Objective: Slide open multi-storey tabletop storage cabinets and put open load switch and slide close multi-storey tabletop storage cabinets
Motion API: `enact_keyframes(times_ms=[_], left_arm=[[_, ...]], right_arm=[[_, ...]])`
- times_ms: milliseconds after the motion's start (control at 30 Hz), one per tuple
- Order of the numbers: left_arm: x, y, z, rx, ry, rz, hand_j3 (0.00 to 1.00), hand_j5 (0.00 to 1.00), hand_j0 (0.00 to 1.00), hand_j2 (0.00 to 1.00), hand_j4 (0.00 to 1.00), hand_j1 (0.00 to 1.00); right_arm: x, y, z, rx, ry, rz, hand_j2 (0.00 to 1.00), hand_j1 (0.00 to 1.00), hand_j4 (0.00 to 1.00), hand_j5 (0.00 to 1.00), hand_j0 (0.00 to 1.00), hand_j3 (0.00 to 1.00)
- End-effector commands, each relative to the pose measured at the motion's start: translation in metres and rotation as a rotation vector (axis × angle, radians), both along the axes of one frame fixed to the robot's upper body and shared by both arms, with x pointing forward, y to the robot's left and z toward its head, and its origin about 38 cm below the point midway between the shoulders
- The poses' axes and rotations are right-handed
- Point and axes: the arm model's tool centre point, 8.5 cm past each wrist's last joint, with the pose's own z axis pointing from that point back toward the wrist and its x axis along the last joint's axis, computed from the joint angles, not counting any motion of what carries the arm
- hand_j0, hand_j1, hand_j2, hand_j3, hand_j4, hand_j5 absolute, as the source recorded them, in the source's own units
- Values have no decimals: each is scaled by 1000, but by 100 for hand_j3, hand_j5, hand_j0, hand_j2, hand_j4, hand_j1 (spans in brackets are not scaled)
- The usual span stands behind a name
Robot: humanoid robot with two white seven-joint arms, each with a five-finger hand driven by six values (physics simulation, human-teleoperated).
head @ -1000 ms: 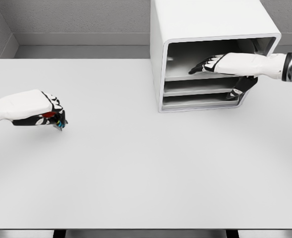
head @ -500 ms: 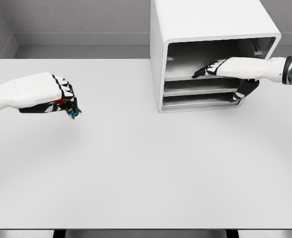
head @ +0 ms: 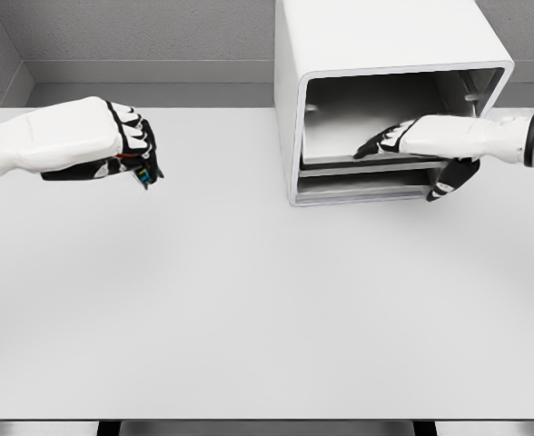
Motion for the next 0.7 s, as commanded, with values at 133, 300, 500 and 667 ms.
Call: enact_keyframes(times_ms=[133, 300, 500, 667], left_arm=[[3, -19, 3, -56, -10, -41, 42, 42, 42, 42, 42, 42], [4, -23, 6, -69, -20, -50, 42, 42, 42, 42, 42, 42], [5, -26, 12, -76, -35, -58, 42, 42, 42, 42, 42, 42], [7, -37, 19, -104, -55, -81, 42, 42, 42, 42, 42, 42]], right_arm=[[-20, 1, 6, -34, -18, 74, 100, 100, 100, 100, 100, 100], [-36, 1, 13, -53, -31, 110, 100, 100, 100, 100, 100, 100], [-49, -2, 11, -70, -25, 126, 100, 100, 100, 100, 100, 100], [-54, -5, 16, -75, -30, 127, 100, 100, 100, 100, 100, 100]])
